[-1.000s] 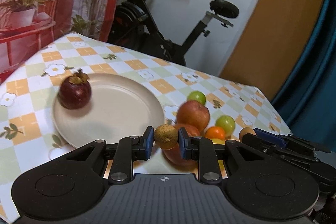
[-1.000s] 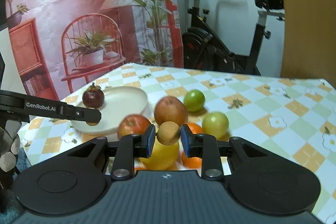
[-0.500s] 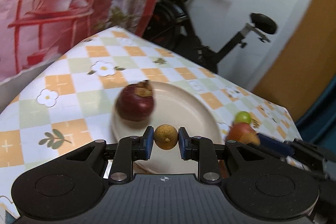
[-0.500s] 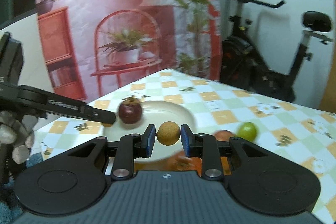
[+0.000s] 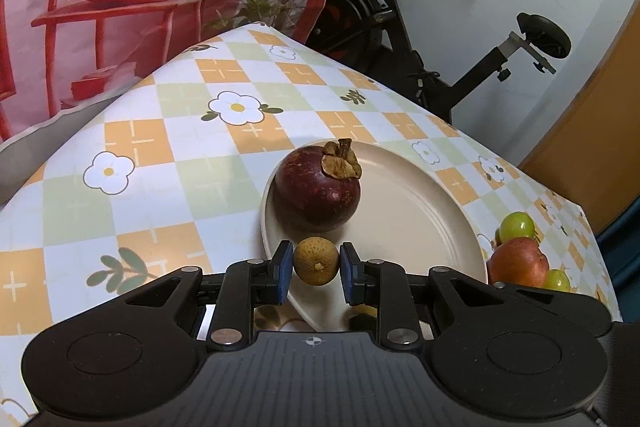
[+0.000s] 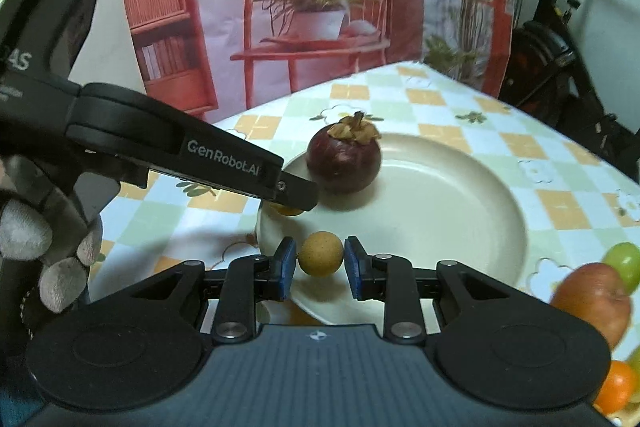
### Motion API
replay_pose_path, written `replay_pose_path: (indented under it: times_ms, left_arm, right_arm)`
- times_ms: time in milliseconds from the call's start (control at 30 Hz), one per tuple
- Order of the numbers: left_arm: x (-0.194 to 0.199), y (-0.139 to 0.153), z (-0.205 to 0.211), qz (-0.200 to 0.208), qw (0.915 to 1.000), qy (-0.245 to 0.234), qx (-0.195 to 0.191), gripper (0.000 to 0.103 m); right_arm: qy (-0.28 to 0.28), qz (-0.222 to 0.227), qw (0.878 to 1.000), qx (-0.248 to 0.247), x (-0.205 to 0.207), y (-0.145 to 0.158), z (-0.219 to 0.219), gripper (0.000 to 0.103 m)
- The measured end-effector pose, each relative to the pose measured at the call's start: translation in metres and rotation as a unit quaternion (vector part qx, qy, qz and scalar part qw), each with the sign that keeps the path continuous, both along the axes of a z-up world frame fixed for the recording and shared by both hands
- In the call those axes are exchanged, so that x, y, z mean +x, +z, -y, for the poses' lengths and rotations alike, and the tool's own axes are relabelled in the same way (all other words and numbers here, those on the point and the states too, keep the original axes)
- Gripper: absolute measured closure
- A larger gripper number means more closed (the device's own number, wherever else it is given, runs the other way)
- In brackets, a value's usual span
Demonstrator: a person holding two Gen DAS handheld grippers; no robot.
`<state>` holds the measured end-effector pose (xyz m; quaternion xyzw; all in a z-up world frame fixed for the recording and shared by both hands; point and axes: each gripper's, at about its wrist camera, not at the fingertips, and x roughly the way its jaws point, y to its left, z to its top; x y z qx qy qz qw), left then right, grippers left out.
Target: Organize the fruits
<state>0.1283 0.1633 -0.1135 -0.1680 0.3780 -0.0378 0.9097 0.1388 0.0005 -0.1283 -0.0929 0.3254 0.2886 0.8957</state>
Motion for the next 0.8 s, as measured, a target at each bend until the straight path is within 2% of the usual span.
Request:
replay_pose_path:
  times_ms: [433,633,800]
  left_arm:
    - [0.001,-0.001,-0.001,0.0,1.0,-0.002,-0.003,0.076]
    - [-0.004,0.01,0.005,0.016,0.9998,-0.005,0.009,0.074]
    - [-0.011,0.026,0.018,0.04,0.9988,-0.012,0.025,0.072]
  right_arm:
    - [-0.001,-0.026,1.0,0.003,0.012,-0.009,-0.006,0.072]
    - [-0.016,-0.014,1.0,0.006,0.007,-0.001,0.002,0.064]
    - [-0.045,0.005,0.999,0.002,0.001,0.011,0.017,0.064]
